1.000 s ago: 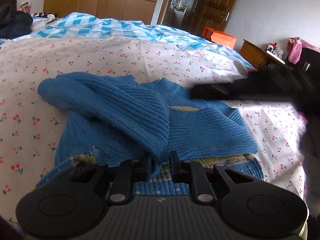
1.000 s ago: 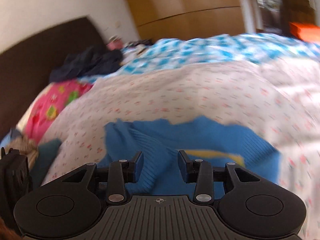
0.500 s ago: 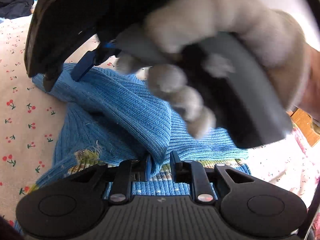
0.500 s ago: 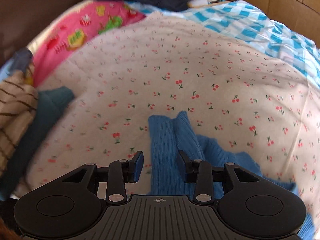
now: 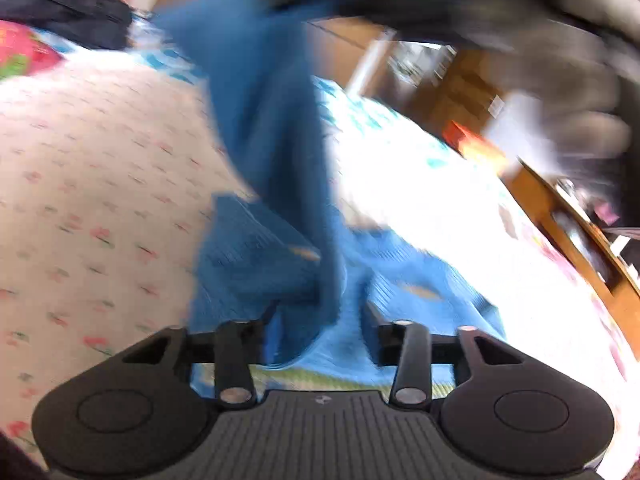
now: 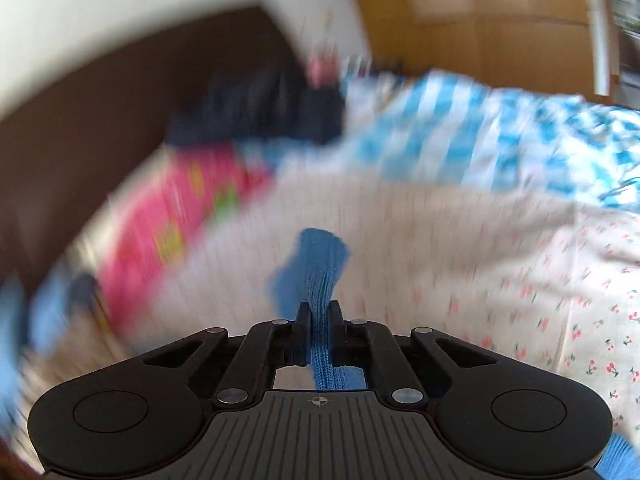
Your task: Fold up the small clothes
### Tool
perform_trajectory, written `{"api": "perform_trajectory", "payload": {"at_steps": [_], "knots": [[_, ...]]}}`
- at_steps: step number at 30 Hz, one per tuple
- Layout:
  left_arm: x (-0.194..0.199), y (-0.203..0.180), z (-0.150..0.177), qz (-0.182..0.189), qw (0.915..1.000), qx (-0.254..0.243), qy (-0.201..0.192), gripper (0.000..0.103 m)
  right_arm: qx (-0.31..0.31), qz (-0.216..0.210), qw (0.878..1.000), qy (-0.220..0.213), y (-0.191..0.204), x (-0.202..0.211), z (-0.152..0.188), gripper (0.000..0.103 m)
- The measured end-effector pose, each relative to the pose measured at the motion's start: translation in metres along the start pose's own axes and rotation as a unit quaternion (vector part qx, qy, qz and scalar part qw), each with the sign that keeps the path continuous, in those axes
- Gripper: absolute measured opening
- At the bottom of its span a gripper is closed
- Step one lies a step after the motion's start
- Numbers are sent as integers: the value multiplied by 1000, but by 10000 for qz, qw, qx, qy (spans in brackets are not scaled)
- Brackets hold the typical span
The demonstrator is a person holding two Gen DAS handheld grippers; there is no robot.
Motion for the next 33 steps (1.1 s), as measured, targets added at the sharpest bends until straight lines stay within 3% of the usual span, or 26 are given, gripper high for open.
{"api": "perform_trajectory", "payload": {"at_steps": [3,7,9,11,13,16,19,23,26,29,33], "knots": [[6,14,-7,-304,9991,153,-255,56,-813,101,9942,-697,-43,60,1,6],[4,19,-6,-413,9989,145,-162,56,-1857,1038,9708,-1108,-133,121,63,6],[-3,11,-2,-428,9990,-66,-88,58,-2507,1514,9519,-897,-182,130,114,7],[-10,6,7,-526,9980,-346,60,59,-3169,1713,9319,-419,-219,124,169,7],[-16,1,14,-708,9951,-662,210,60,-3362,1874,9229,-93,-235,114,207,7],[-18,-7,21,-1009,9877,-1179,209,61,-3423,1731,9234,-111,-232,106,222,8],[-17,-7,23,-1215,9840,-1290,172,62,-3322,1631,9287,-259,-225,106,211,13],[-12,5,17,-1607,9808,-1109,11,62,-3337,1580,9286,-365,-226,107,201,14],[-10,30,11,-1863,9806,-617,12,62,-3358,1640,9266,-423,-229,109,204,14],[-8,43,10,-1851,9823,-272,20,63,-3319,1720,9270,-321,-227,104,206,14],[-4,41,8,-1844,9824,-309,-49,62,-3236,1636,9313,-345,-218,105,201,14]]}}
Point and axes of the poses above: each gripper's, at about its wrist camera, not at the fingertips, and x roughly against the way its jaws point, y to its left, z to its underside, the point moved 8 cm from there along -x, roughly the way its jaws point, and after that the axes turned 7 degrees about z, right-handed, at the moved point
